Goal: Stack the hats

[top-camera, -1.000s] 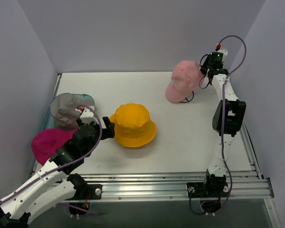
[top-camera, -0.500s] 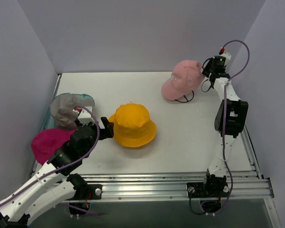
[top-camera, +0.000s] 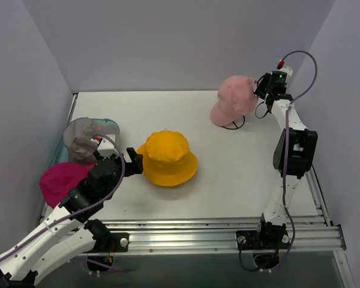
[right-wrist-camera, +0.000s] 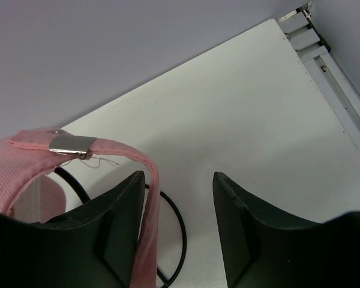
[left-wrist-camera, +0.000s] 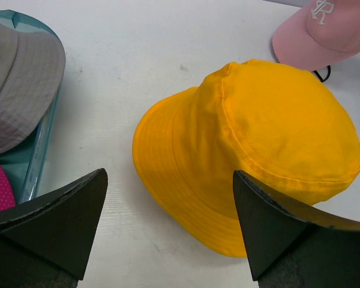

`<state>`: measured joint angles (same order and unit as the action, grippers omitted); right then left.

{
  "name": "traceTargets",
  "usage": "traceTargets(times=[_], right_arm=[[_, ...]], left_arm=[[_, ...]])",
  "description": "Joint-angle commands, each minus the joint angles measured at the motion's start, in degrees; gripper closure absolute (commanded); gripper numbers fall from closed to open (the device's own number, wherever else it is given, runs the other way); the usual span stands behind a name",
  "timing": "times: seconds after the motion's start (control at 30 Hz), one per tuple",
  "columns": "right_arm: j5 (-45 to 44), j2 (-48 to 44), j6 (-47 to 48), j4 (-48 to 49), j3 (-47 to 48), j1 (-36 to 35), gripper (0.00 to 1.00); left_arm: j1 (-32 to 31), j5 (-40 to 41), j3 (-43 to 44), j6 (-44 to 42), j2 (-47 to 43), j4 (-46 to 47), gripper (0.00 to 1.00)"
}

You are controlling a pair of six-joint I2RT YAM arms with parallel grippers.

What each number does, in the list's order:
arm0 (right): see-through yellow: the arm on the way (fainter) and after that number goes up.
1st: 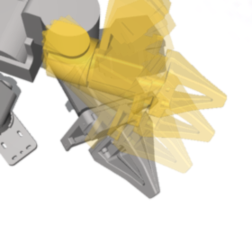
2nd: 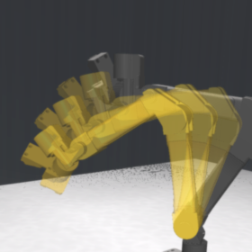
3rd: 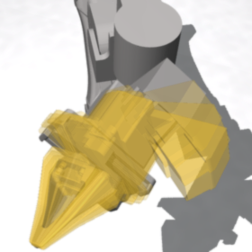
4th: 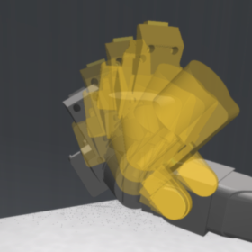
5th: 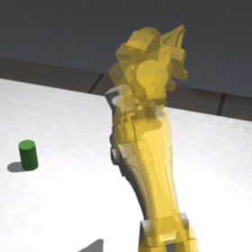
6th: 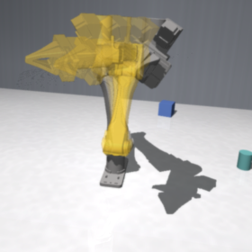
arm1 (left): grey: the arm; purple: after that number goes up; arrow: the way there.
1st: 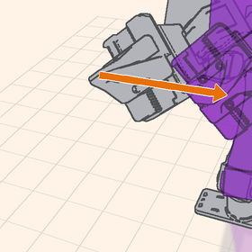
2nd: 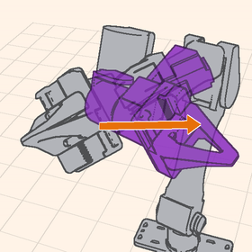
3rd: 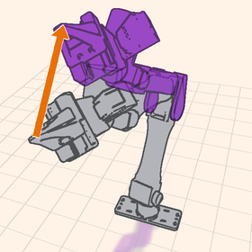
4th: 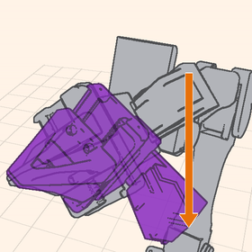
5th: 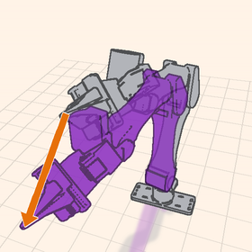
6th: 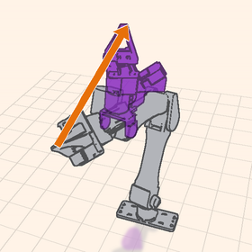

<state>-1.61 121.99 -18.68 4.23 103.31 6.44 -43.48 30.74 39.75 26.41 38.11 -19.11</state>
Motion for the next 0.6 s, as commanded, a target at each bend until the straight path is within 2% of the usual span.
traceTargets(times=[0.0,0.57], right_arm=[[4.06,-5.45,-0.83,2.62,-3.02,0.15,0.55],[4.51,-11.25,-1.80,4.04,-5.05,-0.02,0.47]], left_arm=[[-0.29,1.25,-0.20,-0.05,-0.14,1.18,0.06],[-0.37,1.78,-0.20,-0.22,-0.05,1.01,0.06]])
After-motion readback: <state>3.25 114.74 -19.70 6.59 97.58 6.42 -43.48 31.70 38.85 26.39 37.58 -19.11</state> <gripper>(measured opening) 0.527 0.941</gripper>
